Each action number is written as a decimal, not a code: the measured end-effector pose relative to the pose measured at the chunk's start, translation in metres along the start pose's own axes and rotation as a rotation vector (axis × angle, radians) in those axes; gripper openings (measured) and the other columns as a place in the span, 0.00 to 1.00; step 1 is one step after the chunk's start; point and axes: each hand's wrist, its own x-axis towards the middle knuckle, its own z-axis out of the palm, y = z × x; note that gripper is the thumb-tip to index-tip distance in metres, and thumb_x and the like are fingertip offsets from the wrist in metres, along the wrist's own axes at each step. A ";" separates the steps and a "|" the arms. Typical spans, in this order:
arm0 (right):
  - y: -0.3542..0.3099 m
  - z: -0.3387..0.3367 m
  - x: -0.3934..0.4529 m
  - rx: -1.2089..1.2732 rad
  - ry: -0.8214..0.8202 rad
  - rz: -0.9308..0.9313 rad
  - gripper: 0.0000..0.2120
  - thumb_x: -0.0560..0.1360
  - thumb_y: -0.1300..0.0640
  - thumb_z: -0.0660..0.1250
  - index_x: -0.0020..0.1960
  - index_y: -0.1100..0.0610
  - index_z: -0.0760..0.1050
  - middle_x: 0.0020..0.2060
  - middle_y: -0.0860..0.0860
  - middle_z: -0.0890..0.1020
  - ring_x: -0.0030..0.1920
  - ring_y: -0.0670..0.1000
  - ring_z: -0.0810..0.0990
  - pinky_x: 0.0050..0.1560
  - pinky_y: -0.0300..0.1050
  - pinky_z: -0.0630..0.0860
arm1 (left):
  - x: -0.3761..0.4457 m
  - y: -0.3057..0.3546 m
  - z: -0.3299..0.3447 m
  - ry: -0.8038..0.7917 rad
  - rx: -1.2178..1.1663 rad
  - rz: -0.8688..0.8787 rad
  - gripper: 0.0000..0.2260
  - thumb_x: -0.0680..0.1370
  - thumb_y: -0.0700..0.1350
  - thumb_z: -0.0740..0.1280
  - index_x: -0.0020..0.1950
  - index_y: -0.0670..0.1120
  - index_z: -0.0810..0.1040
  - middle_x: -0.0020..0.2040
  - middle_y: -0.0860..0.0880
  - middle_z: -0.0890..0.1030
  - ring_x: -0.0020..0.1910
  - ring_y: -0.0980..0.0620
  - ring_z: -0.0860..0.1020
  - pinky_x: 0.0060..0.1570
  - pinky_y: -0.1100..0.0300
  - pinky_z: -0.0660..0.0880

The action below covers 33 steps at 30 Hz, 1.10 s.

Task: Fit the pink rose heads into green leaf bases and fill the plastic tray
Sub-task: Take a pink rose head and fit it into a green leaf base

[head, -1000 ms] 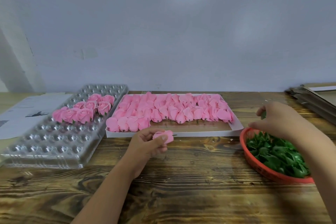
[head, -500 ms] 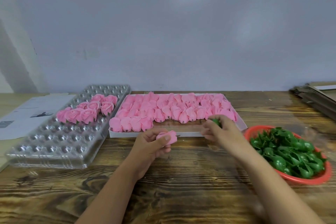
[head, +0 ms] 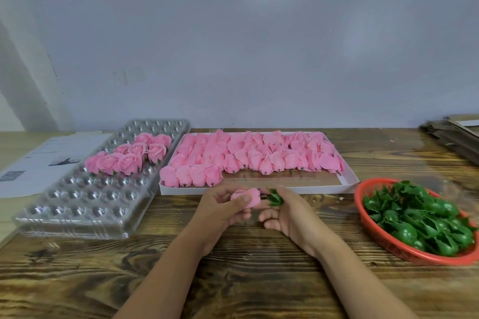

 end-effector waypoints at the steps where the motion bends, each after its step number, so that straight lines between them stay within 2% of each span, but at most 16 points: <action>1: 0.000 0.000 -0.002 -0.004 -0.029 -0.011 0.22 0.86 0.50 0.49 0.67 0.64 0.71 0.48 0.62 0.82 0.39 0.53 0.80 0.38 0.42 0.80 | 0.000 0.000 0.000 -0.001 0.005 0.001 0.14 0.68 0.45 0.78 0.51 0.42 0.86 0.52 0.39 0.85 0.43 0.50 0.83 0.43 0.60 0.82; 5: 0.001 0.002 -0.006 -0.117 -0.095 -0.038 0.21 0.86 0.51 0.49 0.69 0.63 0.69 0.58 0.61 0.82 0.56 0.64 0.82 0.50 0.48 0.81 | -0.001 -0.001 0.001 -0.033 0.083 0.013 0.13 0.70 0.46 0.80 0.53 0.44 0.86 0.54 0.40 0.86 0.49 0.46 0.85 0.46 0.58 0.82; 7: 0.001 0.003 -0.007 -0.147 -0.106 -0.051 0.21 0.86 0.50 0.49 0.69 0.61 0.70 0.59 0.59 0.83 0.58 0.64 0.81 0.51 0.49 0.80 | -0.001 -0.001 0.002 -0.042 0.119 0.016 0.13 0.71 0.46 0.80 0.53 0.45 0.87 0.54 0.41 0.86 0.51 0.46 0.85 0.47 0.58 0.82; 11: 0.002 0.006 -0.006 -0.174 -0.089 -0.049 0.19 0.85 0.50 0.51 0.68 0.58 0.71 0.59 0.58 0.83 0.54 0.59 0.83 0.49 0.48 0.81 | -0.002 0.000 0.004 -0.045 0.138 0.009 0.11 0.71 0.46 0.79 0.53 0.46 0.87 0.53 0.43 0.86 0.52 0.47 0.85 0.46 0.60 0.82; 16: 0.005 0.005 -0.005 -0.246 -0.072 -0.066 0.18 0.85 0.50 0.54 0.69 0.55 0.72 0.59 0.55 0.83 0.55 0.58 0.84 0.50 0.48 0.80 | -0.002 -0.002 0.004 -0.032 0.162 0.003 0.09 0.74 0.41 0.77 0.54 0.44 0.87 0.52 0.41 0.86 0.51 0.46 0.85 0.47 0.58 0.82; 23: 0.008 0.007 -0.003 -0.279 -0.047 -0.060 0.19 0.85 0.45 0.51 0.66 0.51 0.74 0.56 0.52 0.84 0.54 0.55 0.84 0.46 0.44 0.80 | -0.002 -0.001 0.006 -0.052 0.133 -0.027 0.13 0.72 0.45 0.80 0.55 0.45 0.87 0.53 0.41 0.86 0.50 0.46 0.85 0.48 0.59 0.82; 26: 0.007 0.009 0.002 -0.257 -0.042 -0.025 0.20 0.85 0.47 0.50 0.70 0.53 0.71 0.63 0.55 0.80 0.54 0.56 0.83 0.41 0.44 0.80 | -0.002 -0.001 0.006 -0.052 0.110 -0.035 0.13 0.71 0.46 0.80 0.54 0.46 0.87 0.53 0.41 0.86 0.49 0.46 0.85 0.47 0.59 0.82; 28: 0.007 0.008 0.002 -0.185 -0.060 -0.015 0.22 0.82 0.48 0.53 0.73 0.53 0.66 0.66 0.56 0.75 0.51 0.54 0.80 0.38 0.42 0.78 | -0.002 -0.001 0.006 -0.043 0.085 -0.037 0.12 0.71 0.46 0.80 0.53 0.46 0.87 0.52 0.40 0.86 0.48 0.46 0.85 0.46 0.59 0.82; 30: 0.010 0.005 0.000 -0.158 -0.084 -0.052 0.25 0.76 0.48 0.53 0.73 0.48 0.63 0.65 0.56 0.76 0.47 0.50 0.76 0.38 0.41 0.73 | -0.002 -0.001 0.007 -0.051 0.073 -0.039 0.12 0.70 0.46 0.80 0.52 0.46 0.87 0.52 0.40 0.86 0.48 0.47 0.85 0.46 0.60 0.82; 33: 0.012 0.002 -0.002 -0.181 -0.037 -0.091 0.22 0.79 0.55 0.55 0.73 0.45 0.62 0.61 0.54 0.79 0.44 0.51 0.74 0.39 0.43 0.71 | -0.003 -0.001 0.007 -0.062 0.063 -0.041 0.12 0.70 0.46 0.80 0.52 0.46 0.87 0.53 0.41 0.86 0.49 0.48 0.85 0.46 0.61 0.82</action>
